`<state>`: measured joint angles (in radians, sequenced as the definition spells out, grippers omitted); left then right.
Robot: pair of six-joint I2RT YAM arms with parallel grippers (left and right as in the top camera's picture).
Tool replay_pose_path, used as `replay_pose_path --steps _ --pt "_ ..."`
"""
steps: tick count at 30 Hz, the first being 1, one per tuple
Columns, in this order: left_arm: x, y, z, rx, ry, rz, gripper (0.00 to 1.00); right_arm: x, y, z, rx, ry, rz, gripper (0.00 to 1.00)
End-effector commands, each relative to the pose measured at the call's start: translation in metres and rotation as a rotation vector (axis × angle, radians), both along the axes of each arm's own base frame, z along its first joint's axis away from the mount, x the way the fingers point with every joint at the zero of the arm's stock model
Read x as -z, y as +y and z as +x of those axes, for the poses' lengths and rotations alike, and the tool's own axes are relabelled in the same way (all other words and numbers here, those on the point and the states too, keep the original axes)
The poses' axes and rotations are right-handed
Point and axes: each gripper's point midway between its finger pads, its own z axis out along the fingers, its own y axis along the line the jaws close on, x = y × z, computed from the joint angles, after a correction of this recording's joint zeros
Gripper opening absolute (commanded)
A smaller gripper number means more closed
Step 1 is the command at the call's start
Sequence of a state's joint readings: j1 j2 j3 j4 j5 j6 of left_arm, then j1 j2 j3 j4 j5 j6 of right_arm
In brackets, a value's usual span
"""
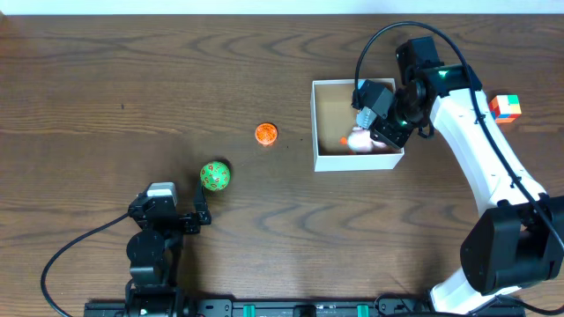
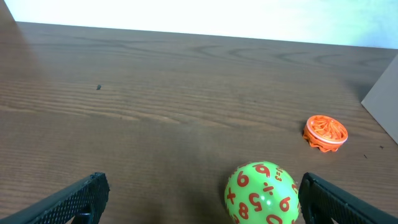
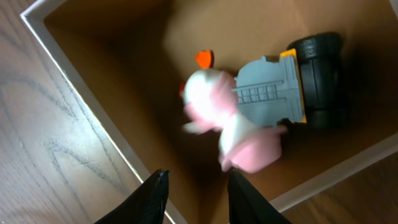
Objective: Pack container
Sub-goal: 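Carry the duck with right gripper into the box and lower it, then release the duck and raise right gripper out of the box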
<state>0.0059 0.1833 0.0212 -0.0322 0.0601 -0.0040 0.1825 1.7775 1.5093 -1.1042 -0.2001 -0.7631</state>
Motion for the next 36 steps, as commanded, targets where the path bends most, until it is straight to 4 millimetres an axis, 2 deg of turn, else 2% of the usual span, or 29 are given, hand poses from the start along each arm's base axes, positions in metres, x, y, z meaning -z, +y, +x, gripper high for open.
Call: replay_pose_path --steps 1,5,10,11,13,14,15,18,20,22,26,29,36 --pt "0.016 0.001 -0.004 -0.009 0.05 -0.008 0.98 0.001 -0.002 0.004 0.036 -0.006 -0.007 0.36" --pt "0.016 0.001 -0.004 -0.009 0.05 -0.008 0.98 -0.002 -0.004 0.02 0.135 -0.056 -0.003 0.42" --pt "0.016 0.001 -0.004 -0.009 0.05 -0.008 0.98 -0.023 -0.005 0.053 0.333 -0.155 0.045 0.51" --pt "0.016 0.001 -0.004 -0.009 0.05 -0.008 0.98 -0.029 -0.005 0.06 0.379 -0.176 0.063 0.55" --pt "0.016 0.001 -0.004 -0.009 0.05 -0.008 0.98 -0.044 -0.008 0.072 0.453 -0.219 0.083 0.75" --pt "0.016 0.001 -0.004 -0.009 0.05 -0.008 0.98 -0.05 -0.012 0.078 0.495 -0.243 0.079 0.79" --pt "0.016 0.001 -0.004 -0.009 0.05 -0.008 0.98 -0.057 -0.021 0.085 0.561 -0.275 0.066 0.84" --pt "0.016 0.001 -0.004 -0.009 0.05 -0.008 0.98 -0.072 -0.064 0.099 0.782 -0.369 -0.007 0.87" --pt "0.016 0.001 -0.004 -0.009 0.05 -0.008 0.98 -0.075 -0.095 0.102 0.897 -0.402 -0.05 0.9" --pt "0.016 0.001 -0.004 -0.009 0.05 -0.008 0.98 -0.071 -0.122 0.103 0.961 -0.402 -0.07 0.96" --pt "0.016 0.001 -0.004 -0.009 0.05 -0.008 0.98 -0.053 -0.18 0.103 1.106 -0.369 -0.087 0.99" --pt "0.016 0.001 -0.004 -0.009 0.05 -0.008 0.98 -0.035 -0.214 0.1 1.175 -0.313 -0.06 0.99" --pt "0.016 0.001 -0.004 -0.009 0.05 -0.008 0.98 -0.002 -0.261 0.088 1.296 -0.19 0.051 0.99"
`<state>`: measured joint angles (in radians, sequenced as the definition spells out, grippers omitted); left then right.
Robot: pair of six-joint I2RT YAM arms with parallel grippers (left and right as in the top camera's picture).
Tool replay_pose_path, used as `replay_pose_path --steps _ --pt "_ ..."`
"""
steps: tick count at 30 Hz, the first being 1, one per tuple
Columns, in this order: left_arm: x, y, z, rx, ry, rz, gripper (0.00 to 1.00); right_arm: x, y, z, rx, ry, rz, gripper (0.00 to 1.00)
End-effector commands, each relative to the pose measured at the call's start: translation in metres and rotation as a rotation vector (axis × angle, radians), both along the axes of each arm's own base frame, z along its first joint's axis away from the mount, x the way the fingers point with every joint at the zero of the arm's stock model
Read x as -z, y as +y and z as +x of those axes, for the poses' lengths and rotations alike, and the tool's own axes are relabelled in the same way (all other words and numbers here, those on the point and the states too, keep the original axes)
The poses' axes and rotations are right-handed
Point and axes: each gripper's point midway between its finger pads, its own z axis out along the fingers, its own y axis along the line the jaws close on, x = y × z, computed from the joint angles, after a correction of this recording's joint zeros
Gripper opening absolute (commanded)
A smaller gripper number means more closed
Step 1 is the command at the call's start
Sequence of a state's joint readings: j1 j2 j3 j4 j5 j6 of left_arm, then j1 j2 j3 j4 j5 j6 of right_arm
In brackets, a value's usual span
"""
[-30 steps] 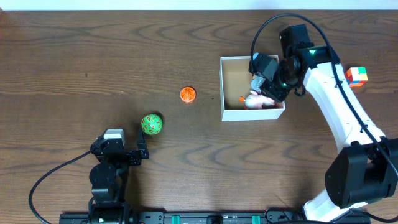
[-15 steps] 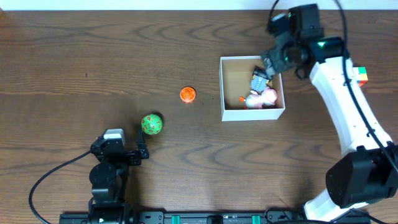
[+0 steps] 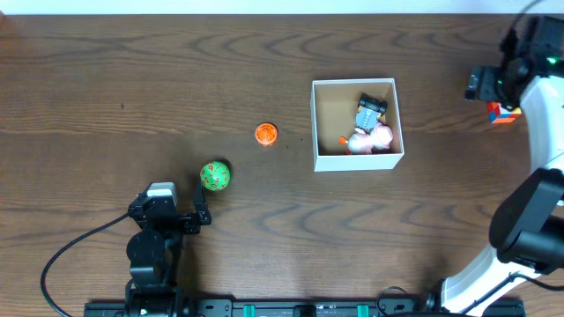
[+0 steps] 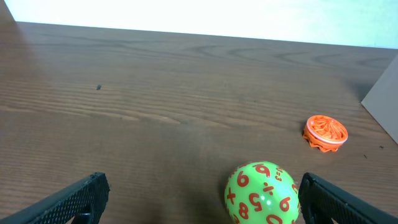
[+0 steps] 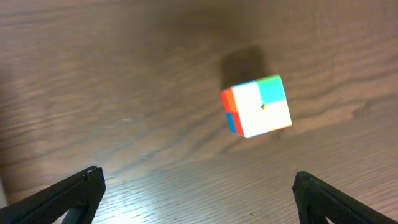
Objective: Pack container
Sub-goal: 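Release the duck and raise right gripper out of the box, then lower right gripper onto the colorful cube and grasp it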
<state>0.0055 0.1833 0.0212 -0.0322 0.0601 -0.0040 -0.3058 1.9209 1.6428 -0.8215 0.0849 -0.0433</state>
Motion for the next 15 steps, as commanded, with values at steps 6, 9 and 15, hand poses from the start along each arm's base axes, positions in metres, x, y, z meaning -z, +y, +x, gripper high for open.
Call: replay_pose_path --steps 6,9,15 --pt "0.016 0.001 -0.004 -0.009 0.05 -0.008 0.98 0.029 -0.026 0.004 0.129 -0.02 0.118 0.99" --pt "0.016 0.001 -0.004 -0.009 0.05 -0.008 0.98 0.034 -0.033 0.015 0.08 -0.048 0.097 0.99" --pt "0.016 0.001 -0.004 -0.009 0.05 -0.008 0.98 0.04 -0.042 0.024 -0.121 -0.042 0.011 0.99"
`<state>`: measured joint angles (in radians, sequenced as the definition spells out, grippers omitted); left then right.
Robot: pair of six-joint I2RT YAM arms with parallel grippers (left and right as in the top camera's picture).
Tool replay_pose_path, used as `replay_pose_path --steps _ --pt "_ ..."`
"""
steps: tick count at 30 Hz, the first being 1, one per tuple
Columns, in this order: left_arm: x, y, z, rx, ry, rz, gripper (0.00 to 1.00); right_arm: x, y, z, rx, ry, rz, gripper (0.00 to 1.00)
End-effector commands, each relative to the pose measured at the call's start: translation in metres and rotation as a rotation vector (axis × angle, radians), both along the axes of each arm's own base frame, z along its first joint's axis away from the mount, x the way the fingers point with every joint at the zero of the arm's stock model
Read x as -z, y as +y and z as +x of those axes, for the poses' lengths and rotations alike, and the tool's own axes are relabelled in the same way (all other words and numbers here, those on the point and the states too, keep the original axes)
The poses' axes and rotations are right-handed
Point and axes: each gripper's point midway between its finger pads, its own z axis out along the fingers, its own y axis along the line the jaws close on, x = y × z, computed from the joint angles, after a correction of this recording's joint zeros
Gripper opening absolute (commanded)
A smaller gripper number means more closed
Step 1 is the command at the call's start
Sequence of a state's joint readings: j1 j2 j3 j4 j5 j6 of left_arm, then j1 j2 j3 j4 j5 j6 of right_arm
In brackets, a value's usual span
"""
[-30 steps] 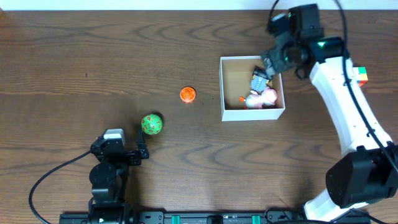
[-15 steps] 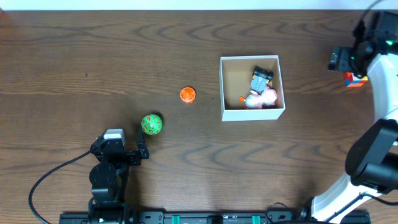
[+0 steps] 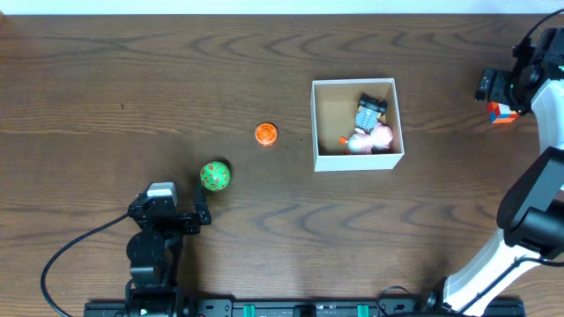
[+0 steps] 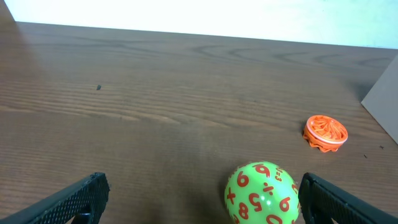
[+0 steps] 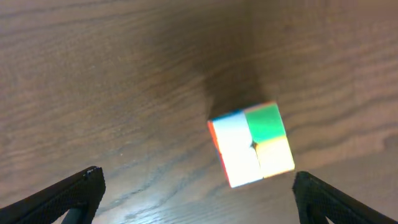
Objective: Pack container
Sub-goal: 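Lower right gripper onto the colorful cube and grasp it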
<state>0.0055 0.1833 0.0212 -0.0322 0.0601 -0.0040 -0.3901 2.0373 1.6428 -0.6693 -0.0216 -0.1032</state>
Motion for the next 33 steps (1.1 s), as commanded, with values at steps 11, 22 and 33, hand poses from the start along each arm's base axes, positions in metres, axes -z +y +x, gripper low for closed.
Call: replay_pose_path --steps 11,22,33 --pt "0.016 0.001 -0.004 -0.009 0.05 -0.008 0.98 0.004 -0.041 -0.007 -0.182 0.016 -0.119 0.99" --pt "0.016 0.001 -0.004 -0.009 0.05 -0.008 0.98 0.03 -0.028 -0.001 -0.289 0.025 -0.071 0.99" --pt "0.016 0.001 -0.004 -0.009 0.05 -0.008 0.98 0.052 -0.033 0.005 -0.301 0.036 -0.078 0.99"
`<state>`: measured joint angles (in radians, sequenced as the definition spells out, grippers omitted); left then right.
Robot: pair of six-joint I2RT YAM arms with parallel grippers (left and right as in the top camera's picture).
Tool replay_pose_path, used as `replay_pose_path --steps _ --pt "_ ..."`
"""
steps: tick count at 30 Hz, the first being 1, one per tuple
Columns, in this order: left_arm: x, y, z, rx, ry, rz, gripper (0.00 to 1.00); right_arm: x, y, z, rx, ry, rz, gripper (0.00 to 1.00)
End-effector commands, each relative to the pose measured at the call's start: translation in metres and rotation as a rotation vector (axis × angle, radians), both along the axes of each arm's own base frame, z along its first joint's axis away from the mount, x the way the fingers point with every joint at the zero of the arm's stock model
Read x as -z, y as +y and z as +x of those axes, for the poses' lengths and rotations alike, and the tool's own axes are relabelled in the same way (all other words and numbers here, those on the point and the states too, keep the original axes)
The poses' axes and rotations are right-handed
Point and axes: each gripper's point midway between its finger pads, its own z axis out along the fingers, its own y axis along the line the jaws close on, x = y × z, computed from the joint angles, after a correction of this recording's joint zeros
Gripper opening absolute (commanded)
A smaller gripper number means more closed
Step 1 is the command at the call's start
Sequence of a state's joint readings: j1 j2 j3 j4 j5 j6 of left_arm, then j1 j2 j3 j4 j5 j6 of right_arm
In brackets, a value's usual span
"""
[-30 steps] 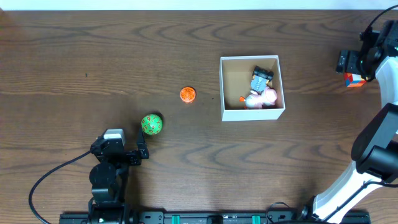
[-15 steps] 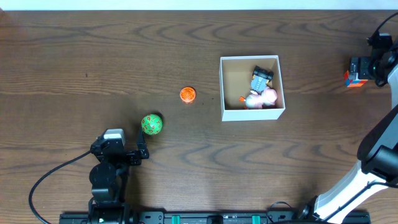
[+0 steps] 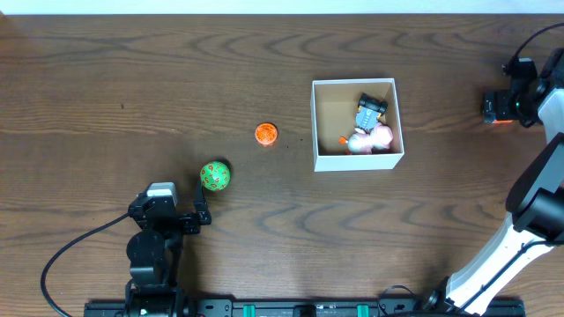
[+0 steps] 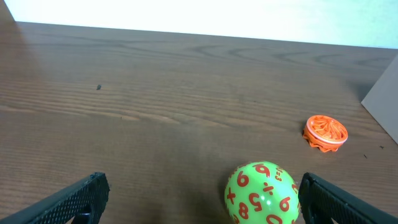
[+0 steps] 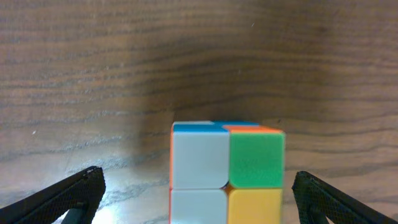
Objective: Pack container
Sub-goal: 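Lower right gripper onto the colorful cube and grasp it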
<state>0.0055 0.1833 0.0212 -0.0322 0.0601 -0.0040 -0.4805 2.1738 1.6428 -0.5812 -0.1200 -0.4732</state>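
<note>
The white box [image 3: 316, 123] stands right of centre, holding a pink-and-white plush [image 3: 368, 139] and a grey toy truck [image 3: 370, 109]. My right gripper [image 3: 499, 108] hovers open at the far right edge, its fingers [image 5: 68, 196] wide on either side of the coloured cube [image 5: 227, 171], which fills the wrist view; overhead only a sliver of the cube [image 3: 500, 121] shows. A green numbered ball [image 3: 215, 175] lies just ahead of my left gripper [image 3: 196, 217], open, with the ball [image 4: 263, 193] near its right finger [image 4: 345, 198]. An orange disc [image 3: 266, 134] lies left of the box.
The wooden table's right edge is close beside the right gripper. The box's corner [image 4: 382, 93] shows at the right of the left wrist view. A black cable [image 3: 379, 40] arcs behind the box.
My right gripper has come lower and closer over the cube, which now sits square between the open fingers. The left arm, ball, disc and box stay put.
My right gripper was inside the box over the plush and truck. Later it was at the far right, open above the cube, leaving both toys in the box. It then closed in on the cube, and now straddles it. The left arm never moved.
</note>
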Motion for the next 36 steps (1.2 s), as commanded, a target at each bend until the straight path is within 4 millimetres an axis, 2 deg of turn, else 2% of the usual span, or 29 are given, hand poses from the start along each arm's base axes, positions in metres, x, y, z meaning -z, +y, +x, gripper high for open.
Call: replay_pose_path --steps 1,10,22,28,32,36 --pt "0.016 0.001 -0.004 -0.009 0.05 -0.008 0.98 -0.004 0.0 0.006 -0.027 -0.018 -0.01 0.99" --pt "0.016 0.001 -0.004 -0.009 0.05 -0.008 0.98 0.017 0.001 0.004 -0.039 0.013 0.0 0.99" --pt "0.016 0.001 -0.004 -0.009 0.05 -0.008 0.98 0.018 -0.004 0.006 -0.009 -0.002 0.006 0.97" --pt "0.016 0.001 -0.004 -0.009 0.05 -0.008 0.98 0.018 -0.005 0.006 -0.006 -0.003 0.006 0.89" --pt "0.016 0.001 -0.004 -0.009 0.05 -0.008 0.98 0.017 -0.006 0.008 0.01 -0.012 0.01 0.72" --pt "0.016 0.001 -0.004 -0.009 0.05 -0.008 0.98 0.017 -0.006 0.008 0.016 -0.015 0.012 0.64"
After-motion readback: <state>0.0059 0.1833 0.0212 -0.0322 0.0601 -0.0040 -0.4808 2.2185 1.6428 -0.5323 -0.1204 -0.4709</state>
